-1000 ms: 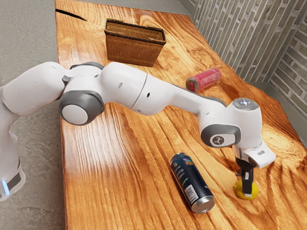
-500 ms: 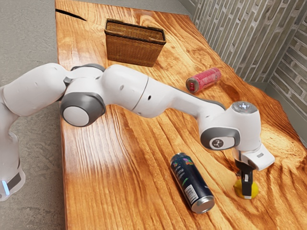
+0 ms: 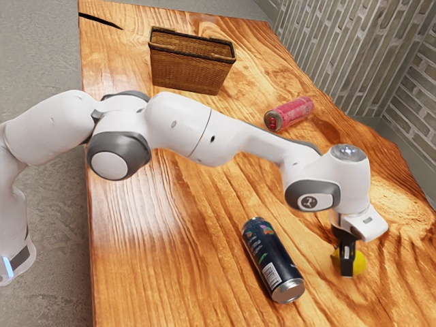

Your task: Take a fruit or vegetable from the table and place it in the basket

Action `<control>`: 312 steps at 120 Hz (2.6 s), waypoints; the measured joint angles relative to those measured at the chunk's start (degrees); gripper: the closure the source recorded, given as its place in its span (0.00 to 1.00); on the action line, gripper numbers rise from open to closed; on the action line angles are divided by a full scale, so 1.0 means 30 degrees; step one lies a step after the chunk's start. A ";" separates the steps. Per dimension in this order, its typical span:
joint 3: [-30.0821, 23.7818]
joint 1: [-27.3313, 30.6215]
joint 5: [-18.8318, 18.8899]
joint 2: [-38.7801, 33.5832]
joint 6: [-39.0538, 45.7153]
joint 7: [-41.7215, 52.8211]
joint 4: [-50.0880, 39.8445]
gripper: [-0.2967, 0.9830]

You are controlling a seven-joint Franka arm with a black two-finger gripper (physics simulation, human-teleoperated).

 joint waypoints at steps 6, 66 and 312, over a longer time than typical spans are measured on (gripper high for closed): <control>0.0084 0.0019 0.0137 -0.0004 -0.0652 -0.0030 0.0426 0.50; 0.1329 0.0785 0.1737 -0.1178 -0.7373 -0.0047 0.3006 0.52; 0.4091 1.6446 0.0431 -0.5327 -0.9002 -0.0161 0.1720 0.52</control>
